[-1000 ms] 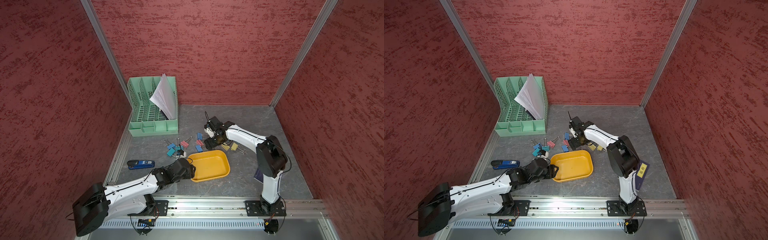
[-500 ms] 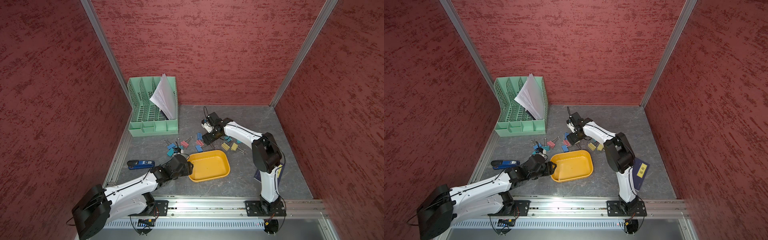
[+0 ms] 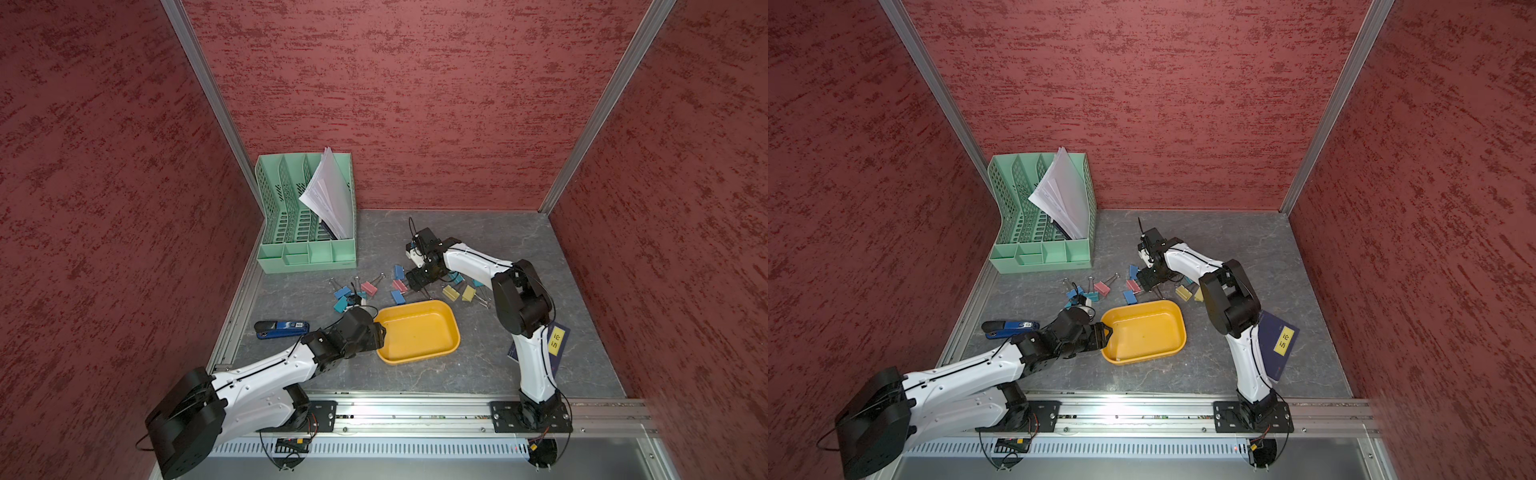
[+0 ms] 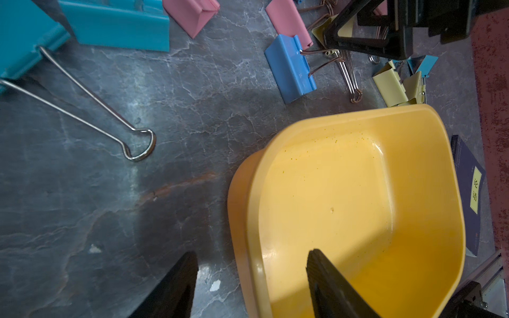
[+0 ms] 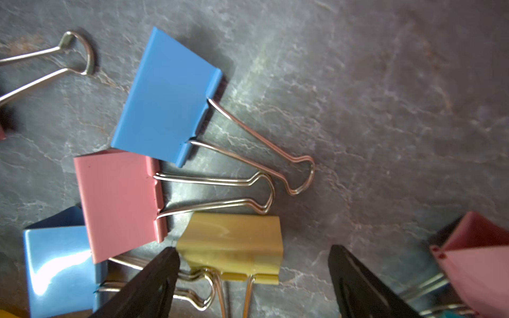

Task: Put the binder clips in the storage box
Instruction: Pick up the binder clip at the center of the board.

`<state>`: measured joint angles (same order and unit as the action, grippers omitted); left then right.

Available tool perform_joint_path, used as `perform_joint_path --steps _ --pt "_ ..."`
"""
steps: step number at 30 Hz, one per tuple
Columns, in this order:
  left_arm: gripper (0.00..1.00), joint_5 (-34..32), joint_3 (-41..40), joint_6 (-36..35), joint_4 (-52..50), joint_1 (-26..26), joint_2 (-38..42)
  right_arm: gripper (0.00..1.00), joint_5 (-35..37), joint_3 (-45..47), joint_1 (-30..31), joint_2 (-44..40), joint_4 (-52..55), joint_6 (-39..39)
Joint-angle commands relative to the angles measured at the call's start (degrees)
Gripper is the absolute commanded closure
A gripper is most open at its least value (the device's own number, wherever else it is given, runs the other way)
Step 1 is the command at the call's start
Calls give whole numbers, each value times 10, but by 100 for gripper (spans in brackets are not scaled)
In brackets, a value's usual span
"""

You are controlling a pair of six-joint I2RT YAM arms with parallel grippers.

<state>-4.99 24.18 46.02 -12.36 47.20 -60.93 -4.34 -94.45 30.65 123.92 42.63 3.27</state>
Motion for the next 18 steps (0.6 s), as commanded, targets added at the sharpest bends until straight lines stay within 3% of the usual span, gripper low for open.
perform_joint_path --steps 1,11,18 --pt "33 3 8 -8 15 -5 -6 14 -2 -22 -3 14 -14 -13" --pt "32 3 8 -10 19 -9 -13 36 17 -32 -4 22 -22 -28" --pt "32 5 7 -12 23 -9 -16 41 34 -44 -8 -7 -24 -31"
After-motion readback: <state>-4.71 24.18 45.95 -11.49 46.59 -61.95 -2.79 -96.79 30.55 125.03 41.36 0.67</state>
